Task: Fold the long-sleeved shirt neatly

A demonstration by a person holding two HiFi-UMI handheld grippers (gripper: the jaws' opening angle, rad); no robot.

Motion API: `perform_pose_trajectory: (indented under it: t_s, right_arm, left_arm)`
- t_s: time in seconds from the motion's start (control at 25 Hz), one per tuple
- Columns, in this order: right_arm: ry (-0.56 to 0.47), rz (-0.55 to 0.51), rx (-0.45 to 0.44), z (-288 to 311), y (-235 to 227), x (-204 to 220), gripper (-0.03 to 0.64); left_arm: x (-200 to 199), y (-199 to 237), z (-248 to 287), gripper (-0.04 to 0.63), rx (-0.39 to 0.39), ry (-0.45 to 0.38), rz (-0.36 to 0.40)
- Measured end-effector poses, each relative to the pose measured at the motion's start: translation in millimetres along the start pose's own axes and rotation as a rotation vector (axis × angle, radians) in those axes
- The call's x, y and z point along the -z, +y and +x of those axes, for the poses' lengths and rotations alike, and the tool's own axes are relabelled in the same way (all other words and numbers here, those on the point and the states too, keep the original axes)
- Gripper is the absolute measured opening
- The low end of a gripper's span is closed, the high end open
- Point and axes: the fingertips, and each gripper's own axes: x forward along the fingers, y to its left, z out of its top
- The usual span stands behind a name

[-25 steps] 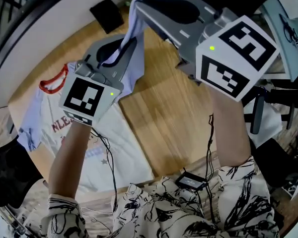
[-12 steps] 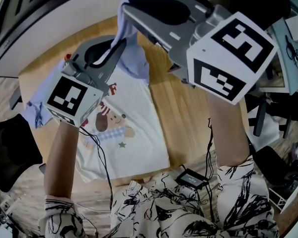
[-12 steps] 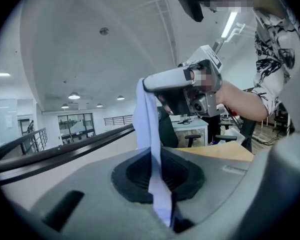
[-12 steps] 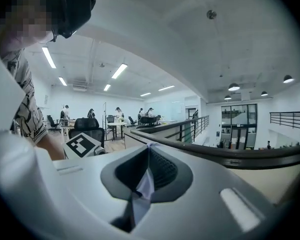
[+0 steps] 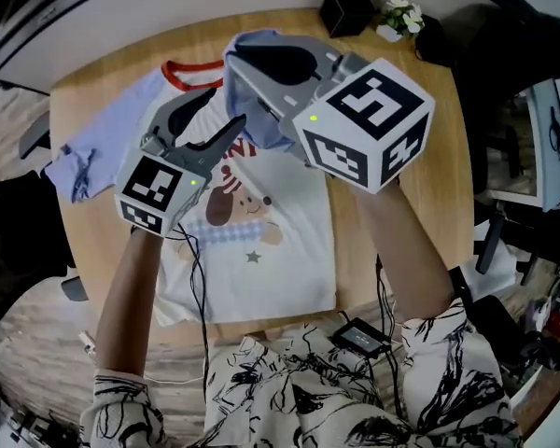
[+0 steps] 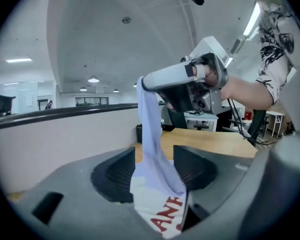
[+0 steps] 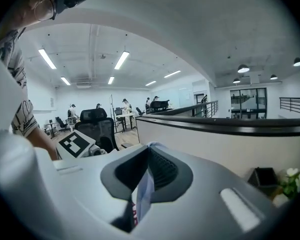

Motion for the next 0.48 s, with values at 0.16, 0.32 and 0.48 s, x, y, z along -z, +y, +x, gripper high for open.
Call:
perform_pose_trajectory:
  t_s: [0.16, 0.32, 0.48]
  right_arm:
    - [0.028, 0.033, -0.021, 38, 21, 25, 0.018]
    - [0.056, 0.039, -0.006, 76, 41, 49, 0.019]
    - [0.105, 0.041, 0.027, 118, 60, 81, 0.02]
  left_arm:
    - [21, 16, -49, 0.275, -0.068, -0.025, -0.049]
    - [35, 43, -100, 0.276, -0.176, -0.063, -0.112]
    - [51, 68, -143, 0.275, -0.272, -0.081, -0.158]
